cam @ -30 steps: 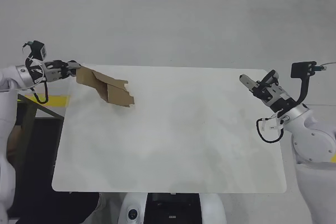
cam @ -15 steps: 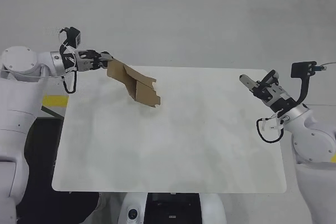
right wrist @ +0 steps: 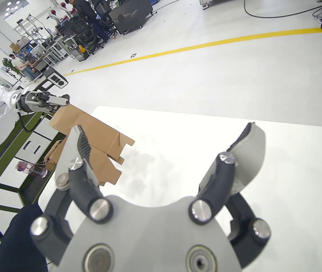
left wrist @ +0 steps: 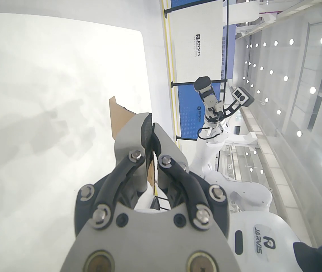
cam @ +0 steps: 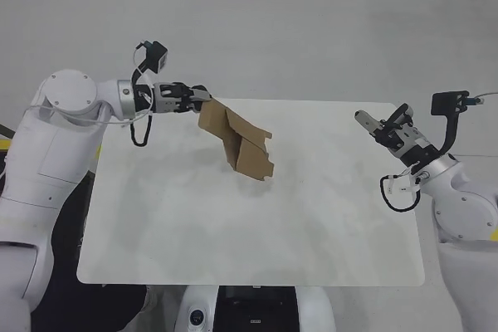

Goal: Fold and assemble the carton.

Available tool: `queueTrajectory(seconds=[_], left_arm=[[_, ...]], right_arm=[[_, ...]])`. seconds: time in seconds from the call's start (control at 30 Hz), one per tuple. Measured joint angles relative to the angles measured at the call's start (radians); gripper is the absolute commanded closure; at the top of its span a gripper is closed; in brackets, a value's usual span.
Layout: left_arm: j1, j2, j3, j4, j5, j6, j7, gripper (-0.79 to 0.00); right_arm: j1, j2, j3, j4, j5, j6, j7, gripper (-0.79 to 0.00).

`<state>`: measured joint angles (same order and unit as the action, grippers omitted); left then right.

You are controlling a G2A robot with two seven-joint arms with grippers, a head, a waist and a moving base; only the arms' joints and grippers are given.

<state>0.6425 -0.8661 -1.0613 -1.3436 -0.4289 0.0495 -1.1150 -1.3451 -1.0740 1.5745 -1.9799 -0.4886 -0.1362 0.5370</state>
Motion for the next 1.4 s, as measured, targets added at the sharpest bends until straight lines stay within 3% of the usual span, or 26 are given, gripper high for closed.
queueTrajectory(seconds=[0.17,1.17,1.4], left_arm=[[0.026,0.005,-0.019,-0.047,-0.005,0.007,-0.010,0.000],[0.026,0.005,-0.019,-0.047,-0.004,0.007,-0.010,0.000],[0.042,0.002,-0.021,-0.082,-0.007,0.012,0.013,0.000]], right_arm=[[0.000,0.000,0.000,0.000,0.000,0.000,0.000,-0.785],[-0.006,0.000,-0.004,0.007,-0.002,0.005,0.002,-0.785],[0.041,-0.001,-0.062,0.079,0.110,0.018,0.156,-0.785]])
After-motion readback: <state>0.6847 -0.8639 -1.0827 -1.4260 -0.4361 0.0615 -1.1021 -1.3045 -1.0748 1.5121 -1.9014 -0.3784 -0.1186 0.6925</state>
